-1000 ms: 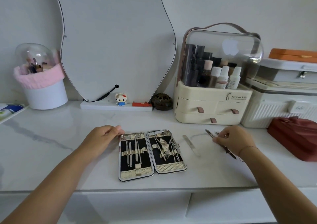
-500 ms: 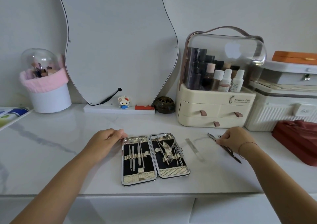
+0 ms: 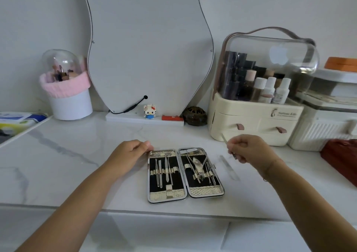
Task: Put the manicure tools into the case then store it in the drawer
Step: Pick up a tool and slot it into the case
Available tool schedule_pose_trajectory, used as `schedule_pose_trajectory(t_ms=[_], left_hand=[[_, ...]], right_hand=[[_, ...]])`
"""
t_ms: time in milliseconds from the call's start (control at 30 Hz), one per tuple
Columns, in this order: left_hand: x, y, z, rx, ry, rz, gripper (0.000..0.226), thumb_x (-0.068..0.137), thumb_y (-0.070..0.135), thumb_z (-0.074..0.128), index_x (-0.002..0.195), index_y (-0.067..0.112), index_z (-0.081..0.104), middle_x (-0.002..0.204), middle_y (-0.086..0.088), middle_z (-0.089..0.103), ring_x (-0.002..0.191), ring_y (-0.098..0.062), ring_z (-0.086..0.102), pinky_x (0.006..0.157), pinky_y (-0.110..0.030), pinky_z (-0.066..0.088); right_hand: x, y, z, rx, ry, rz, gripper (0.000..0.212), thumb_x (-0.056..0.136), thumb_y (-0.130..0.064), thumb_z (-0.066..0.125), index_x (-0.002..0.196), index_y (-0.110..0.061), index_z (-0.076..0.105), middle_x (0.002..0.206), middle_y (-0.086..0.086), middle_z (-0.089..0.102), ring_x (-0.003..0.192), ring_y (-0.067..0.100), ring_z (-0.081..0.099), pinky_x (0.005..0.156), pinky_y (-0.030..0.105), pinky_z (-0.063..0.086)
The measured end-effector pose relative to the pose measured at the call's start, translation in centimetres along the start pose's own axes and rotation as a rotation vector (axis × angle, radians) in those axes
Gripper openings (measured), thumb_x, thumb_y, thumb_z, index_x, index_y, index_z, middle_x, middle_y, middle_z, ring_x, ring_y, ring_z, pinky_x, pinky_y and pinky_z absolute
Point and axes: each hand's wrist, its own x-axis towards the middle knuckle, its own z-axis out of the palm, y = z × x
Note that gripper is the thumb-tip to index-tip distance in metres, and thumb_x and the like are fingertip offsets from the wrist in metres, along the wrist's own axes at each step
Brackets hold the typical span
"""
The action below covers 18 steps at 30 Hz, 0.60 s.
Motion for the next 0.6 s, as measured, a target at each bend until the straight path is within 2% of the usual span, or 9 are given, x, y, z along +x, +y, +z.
schedule_pose_trajectory(t_ms=[100,234,334,434,601], left_hand=[[-0.1,0.2,0.1,0.032,0.009,-0.003,0.026,0.092,0.042,0.051,0.087,0.029,0.073,0.093,0.008,0.073,0.094,-0.008,0.064,0.091,-0.030,0.045],[-0.3,0.4,0.0,0.025,0.034,-0.002,0.029,0.092,0.043,0.051,0.085,0.025,0.073,0.088,0.004,0.072,0.088,-0.011,0.065,0.085,-0.031,0.046],[-0.2,0.4,0.0,0.024,0.051,0.013,0.028,0.092,0.042,0.051,0.082,0.025,0.072,0.086,0.003,0.072,0.086,-0.011,0.065,0.083,-0.031,0.047],[-0.1,0.4,0.0,0.027,0.053,0.006,0.029,0.093,0.041,0.050,0.084,0.023,0.072,0.087,0.005,0.072,0.087,-0.010,0.065,0.082,-0.029,0.047],[0.0,0.4,-0.1,0.055,0.044,0.012,0.035,0.094,0.041,0.048,0.089,0.017,0.073,0.090,0.002,0.071,0.088,-0.013,0.065,0.083,-0.030,0.046]], right_hand=[[-0.5,-1.8,4.6,0.130,-0.270,-0.009,0.034,0.084,-0.002,0.062,0.114,-0.016,0.052,0.065,0.009,0.063,0.051,0.012,0.055,0.049,0.020,0.048],[0.3,-3.8,10.5,0.127,-0.461,-0.054,0.038,0.086,-0.001,0.060,0.121,-0.015,0.050,0.061,0.010,0.062,0.049,0.014,0.060,0.051,0.022,0.052],[1.6,-4.3,13.3,0.098,-0.461,-0.019,0.035,0.085,-0.002,0.062,0.118,-0.009,0.051,0.065,0.013,0.062,0.049,0.015,0.061,0.049,0.023,0.054],[2.5,-4.4,14.8,-0.024,-0.420,-0.033,0.033,0.084,-0.008,0.065,0.114,-0.010,0.053,0.066,0.010,0.065,0.049,0.016,0.057,0.047,0.022,0.050],[3.6,-4.3,15.8,-0.149,-0.352,-0.058,0.023,0.084,-0.013,0.065,0.107,-0.013,0.060,0.058,0.001,0.061,0.031,0.001,0.046,0.038,0.013,0.037]])
